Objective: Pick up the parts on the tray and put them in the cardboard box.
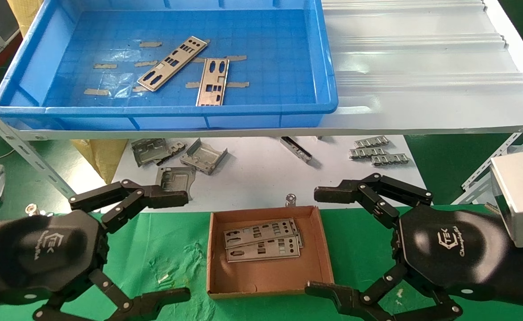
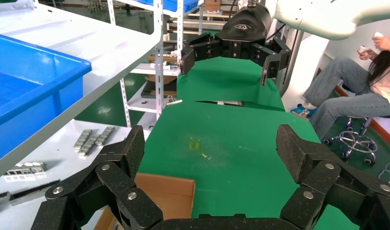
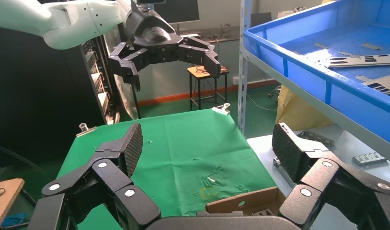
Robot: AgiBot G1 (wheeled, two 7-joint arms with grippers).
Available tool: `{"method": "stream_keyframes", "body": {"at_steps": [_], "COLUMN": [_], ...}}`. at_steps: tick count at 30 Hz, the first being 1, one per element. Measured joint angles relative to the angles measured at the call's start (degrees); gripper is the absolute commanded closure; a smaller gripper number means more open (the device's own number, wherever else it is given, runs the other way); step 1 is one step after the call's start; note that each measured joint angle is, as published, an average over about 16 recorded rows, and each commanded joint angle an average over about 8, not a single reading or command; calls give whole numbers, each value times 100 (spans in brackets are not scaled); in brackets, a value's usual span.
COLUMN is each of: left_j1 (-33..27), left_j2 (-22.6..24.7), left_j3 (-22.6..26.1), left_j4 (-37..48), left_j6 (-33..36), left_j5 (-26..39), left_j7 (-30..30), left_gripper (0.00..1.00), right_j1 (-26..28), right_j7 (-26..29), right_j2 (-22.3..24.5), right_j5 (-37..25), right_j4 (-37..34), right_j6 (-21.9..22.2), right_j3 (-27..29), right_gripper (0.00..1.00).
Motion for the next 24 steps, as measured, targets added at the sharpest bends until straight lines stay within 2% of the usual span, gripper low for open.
{"method": "stream_keyframes", "body": {"at_steps": [13, 14, 21, 22, 24], "left_j1": [0, 0, 0, 0, 0], "left_j2": [0, 0, 0, 0, 0], "left_j3": [0, 0, 0, 0, 0], "left_j4": [0, 0, 0, 0, 0], "left_j6": [0, 0, 0, 0, 0], "left_j5": [0, 0, 0, 0, 0], "left_j7": [0, 0, 0, 0, 0], "left_gripper": [0, 0, 0, 0, 0], "right_j1": [0, 0, 0, 0, 0], "right_j7": [0, 0, 0, 0, 0], "right_j2": [0, 0, 0, 0, 0], "right_j5": [0, 0, 0, 0, 0], "right_j4": [0, 0, 0, 0, 0], "right_j6": [0, 0, 0, 0, 0], "right_j3": [0, 0, 0, 0, 0], "right_gripper": [0, 6, 94, 100, 100]}}
